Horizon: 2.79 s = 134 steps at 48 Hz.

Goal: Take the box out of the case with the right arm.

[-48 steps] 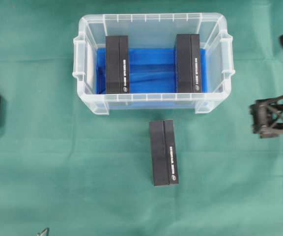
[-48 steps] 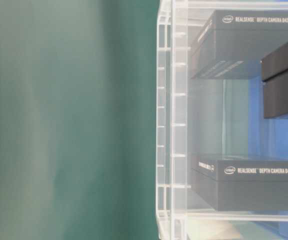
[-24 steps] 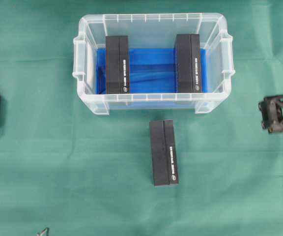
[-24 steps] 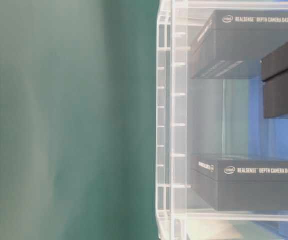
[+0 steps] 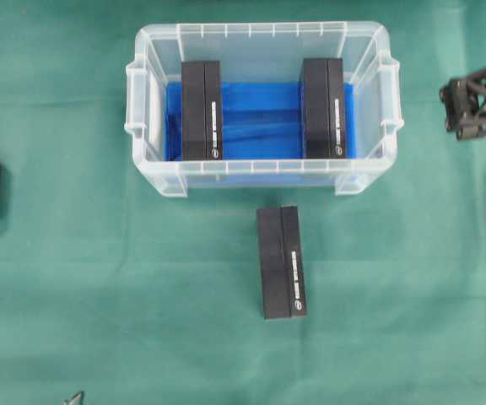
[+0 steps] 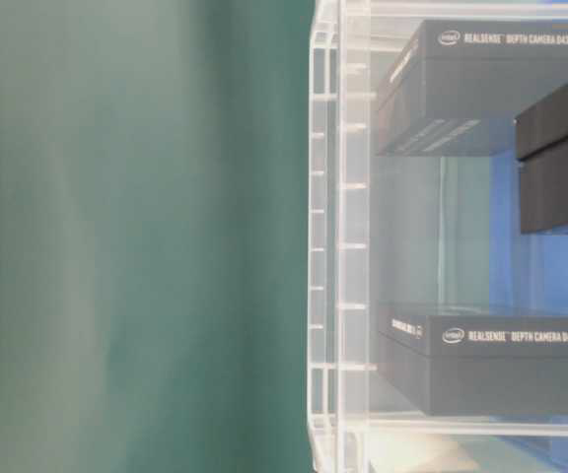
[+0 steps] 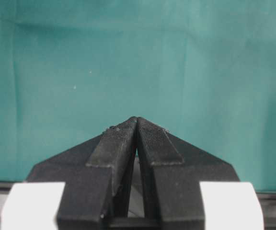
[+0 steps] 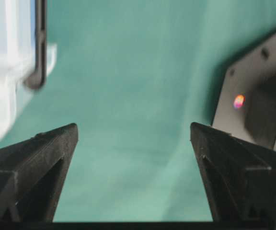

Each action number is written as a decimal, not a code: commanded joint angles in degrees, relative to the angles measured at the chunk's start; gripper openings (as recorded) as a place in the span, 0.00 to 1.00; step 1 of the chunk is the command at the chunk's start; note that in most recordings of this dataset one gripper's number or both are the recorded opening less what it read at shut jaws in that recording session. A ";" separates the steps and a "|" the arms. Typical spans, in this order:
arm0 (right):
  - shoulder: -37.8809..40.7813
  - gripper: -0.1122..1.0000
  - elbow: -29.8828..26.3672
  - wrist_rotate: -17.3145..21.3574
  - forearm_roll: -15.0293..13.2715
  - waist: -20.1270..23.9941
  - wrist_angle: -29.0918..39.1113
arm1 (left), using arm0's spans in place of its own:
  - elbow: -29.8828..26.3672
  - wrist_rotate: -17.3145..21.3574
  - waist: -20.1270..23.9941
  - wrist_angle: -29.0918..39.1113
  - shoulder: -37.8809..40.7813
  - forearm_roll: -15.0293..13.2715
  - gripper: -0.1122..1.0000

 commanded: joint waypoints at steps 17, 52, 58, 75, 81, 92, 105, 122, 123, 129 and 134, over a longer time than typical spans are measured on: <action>-0.53 0.93 -0.35 -6.42 0.53 -8.00 -2.02 | -1.05 0.09 0.09 -0.18 0.09 0.18 0.10; -0.53 0.93 -0.35 -6.33 0.62 -8.09 -2.02 | -0.97 0.00 0.09 -0.18 0.09 0.18 0.10; -0.44 0.93 -0.53 -6.24 0.62 -8.09 -2.02 | -0.97 0.00 0.09 -0.26 0.09 0.18 0.10; 3.08 0.93 -3.78 -5.89 1.49 -7.91 -4.57 | -1.05 0.00 0.09 -0.26 0.09 0.18 0.10; 6.77 0.93 -6.77 -5.89 1.58 -7.12 -5.19 | -1.05 0.00 0.09 -0.18 0.18 0.18 0.10; 16.52 0.93 -15.82 -5.89 1.85 -5.01 -7.56 | -1.05 -0.09 0.09 -0.18 0.09 0.18 0.10; 30.85 0.93 -31.64 -6.33 1.85 -2.55 -8.53 | -1.05 0.00 0.18 -0.18 0.09 0.18 0.10; 45.26 0.93 -50.80 -7.03 2.37 -0.18 -8.61 | -0.88 0.00 0.18 -0.18 -0.97 0.09 0.10; 45.70 0.93 -51.50 -7.12 2.55 -0.18 -8.61 | -0.79 0.00 0.09 -0.18 -0.97 0.18 0.10; 48.60 0.93 -55.11 -8.09 3.69 0.09 -8.61 | -0.79 -0.09 0.09 -0.09 -1.32 0.18 0.10; 50.27 0.93 -56.95 -8.17 4.04 0.26 -8.61 | -0.79 -0.09 0.18 0.44 -1.32 0.09 0.10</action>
